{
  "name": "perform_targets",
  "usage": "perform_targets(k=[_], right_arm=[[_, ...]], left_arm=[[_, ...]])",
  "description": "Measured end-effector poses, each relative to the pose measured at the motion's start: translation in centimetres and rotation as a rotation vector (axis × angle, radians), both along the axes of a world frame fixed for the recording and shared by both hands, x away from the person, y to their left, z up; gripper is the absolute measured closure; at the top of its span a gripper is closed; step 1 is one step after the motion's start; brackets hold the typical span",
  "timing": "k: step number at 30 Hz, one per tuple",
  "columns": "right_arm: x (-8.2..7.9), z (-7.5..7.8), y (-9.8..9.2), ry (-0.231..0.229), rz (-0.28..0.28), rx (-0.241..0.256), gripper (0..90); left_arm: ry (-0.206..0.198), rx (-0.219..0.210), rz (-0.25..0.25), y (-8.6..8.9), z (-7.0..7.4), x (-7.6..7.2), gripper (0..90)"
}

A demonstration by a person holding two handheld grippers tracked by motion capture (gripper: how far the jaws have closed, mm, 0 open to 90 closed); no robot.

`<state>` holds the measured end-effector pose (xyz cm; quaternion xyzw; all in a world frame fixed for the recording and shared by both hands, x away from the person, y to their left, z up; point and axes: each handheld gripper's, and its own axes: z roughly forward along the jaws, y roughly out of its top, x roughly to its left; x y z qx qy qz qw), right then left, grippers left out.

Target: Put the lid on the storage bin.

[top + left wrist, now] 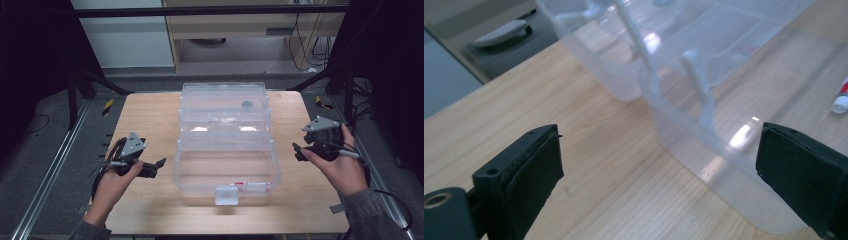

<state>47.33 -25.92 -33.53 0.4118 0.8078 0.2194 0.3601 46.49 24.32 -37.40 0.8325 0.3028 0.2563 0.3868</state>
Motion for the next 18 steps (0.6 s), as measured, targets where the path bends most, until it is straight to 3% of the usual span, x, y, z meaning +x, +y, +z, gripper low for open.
perform_targets(k=[4, 5, 6, 8, 11, 12, 15, 18], right_arm=[[1.3, 3.5, 1.2, 0.015, 0.073, -0.029, 16.6], [1.3, 3.5, 1.2, 0.015, 0.073, -0.029, 16.6], [2.3, 4.6, 1.8, 0.038, 0.123, -0.060, 22.6], [3.2, 5.5, 2.3, 0.051, 0.165, -0.076, 24.4], [4.4, 6.7, 3.0, 0.074, 0.242, -0.110, 31.5], [4.8, 7.1, 3.4, 0.088, 0.274, -0.122, 33.1], [5.7, 7.8, 4.4, 0.119, 0.336, -0.154, 39.3], [6.4, 8.0, 5.7, 0.134, 0.405, -0.196, 44.6]], left_arm=[[0.030, -0.012, -0.044, -1.4, 1.2, 0.1, 4.1], [0.030, -0.012, -0.044, -1.4, 1.2, 0.1, 4.2], [0.035, 0.006, -0.077, -2.5, 1.8, 0.1, 4.2], [0.034, 0.036, -0.107, -3.3, 2.3, 0.0, 3.9], [0.030, 0.044, -0.137, -4.1, 2.7, -0.2, 3.3], [0.037, 0.063, -0.171, -4.6, 3.1, -0.3, 3.3], [0.084, 0.113, -0.206, -5.4, 3.3, -0.3, 3.9], [0.092, 0.160, -0.229, -6.1, 3.1, -0.3, 3.8]])
